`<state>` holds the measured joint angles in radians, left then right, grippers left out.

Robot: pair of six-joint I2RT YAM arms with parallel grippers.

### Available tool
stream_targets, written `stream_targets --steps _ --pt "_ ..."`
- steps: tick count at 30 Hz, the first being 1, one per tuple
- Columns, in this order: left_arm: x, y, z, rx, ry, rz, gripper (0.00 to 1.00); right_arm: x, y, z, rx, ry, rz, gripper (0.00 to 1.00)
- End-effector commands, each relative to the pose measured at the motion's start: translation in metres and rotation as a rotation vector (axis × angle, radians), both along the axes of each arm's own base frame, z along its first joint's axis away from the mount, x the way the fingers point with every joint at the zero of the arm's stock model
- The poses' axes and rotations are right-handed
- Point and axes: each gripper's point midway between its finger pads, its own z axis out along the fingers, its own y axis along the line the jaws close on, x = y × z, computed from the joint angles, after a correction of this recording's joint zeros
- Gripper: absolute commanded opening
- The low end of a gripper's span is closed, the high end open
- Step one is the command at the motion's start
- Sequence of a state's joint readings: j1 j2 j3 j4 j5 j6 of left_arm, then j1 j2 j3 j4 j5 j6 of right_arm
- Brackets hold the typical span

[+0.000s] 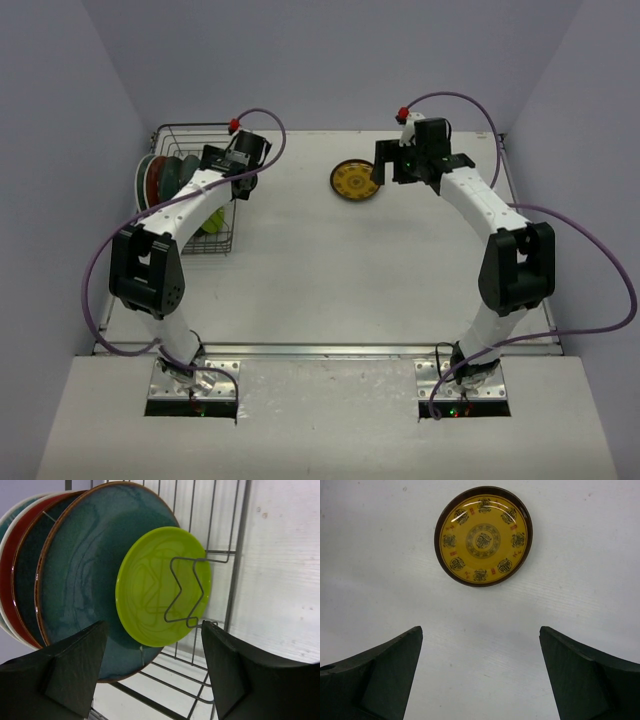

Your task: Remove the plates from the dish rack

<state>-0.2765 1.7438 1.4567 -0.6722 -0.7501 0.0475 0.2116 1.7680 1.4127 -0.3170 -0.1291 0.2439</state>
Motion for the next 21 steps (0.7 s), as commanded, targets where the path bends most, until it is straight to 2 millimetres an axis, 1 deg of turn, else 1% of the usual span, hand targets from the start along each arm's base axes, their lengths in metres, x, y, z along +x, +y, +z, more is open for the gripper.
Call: stream_targets --steps 1,8,12,15,17,20,21 --pt "0.008 0.026 0.004 0.031 -0.028 0.083 0.73 -0.002 -0.004 0.01 -0.007 -0.054 0.002 0.99" --pt "0.012 0.048 -0.005 0.055 -0.007 0.124 0.74 -0.011 -0.002 0.01 0.012 -0.05 0.017 0.99" --pt "0.013 0.056 -0.018 0.047 0.027 0.134 0.74 -0.013 -0.001 0.012 0.022 -0.05 0.021 0.99" --pt "0.013 0.057 -0.027 0.018 0.046 0.133 0.72 -0.015 -0.001 0.013 0.022 -0.052 0.022 0.99" --pt "0.014 0.055 -0.034 -0.008 0.058 0.125 0.7 -0.016 -0.001 0.012 0.021 -0.051 0.022 0.99" --pt "0.015 0.052 -0.04 -0.039 0.071 0.116 0.62 -0.017 -0.001 0.012 0.019 -0.053 0.024 0.99" --pt "0.015 0.052 -0.042 -0.055 0.078 0.118 0.57 -0.017 -0.002 0.012 0.018 -0.053 0.025 0.99"
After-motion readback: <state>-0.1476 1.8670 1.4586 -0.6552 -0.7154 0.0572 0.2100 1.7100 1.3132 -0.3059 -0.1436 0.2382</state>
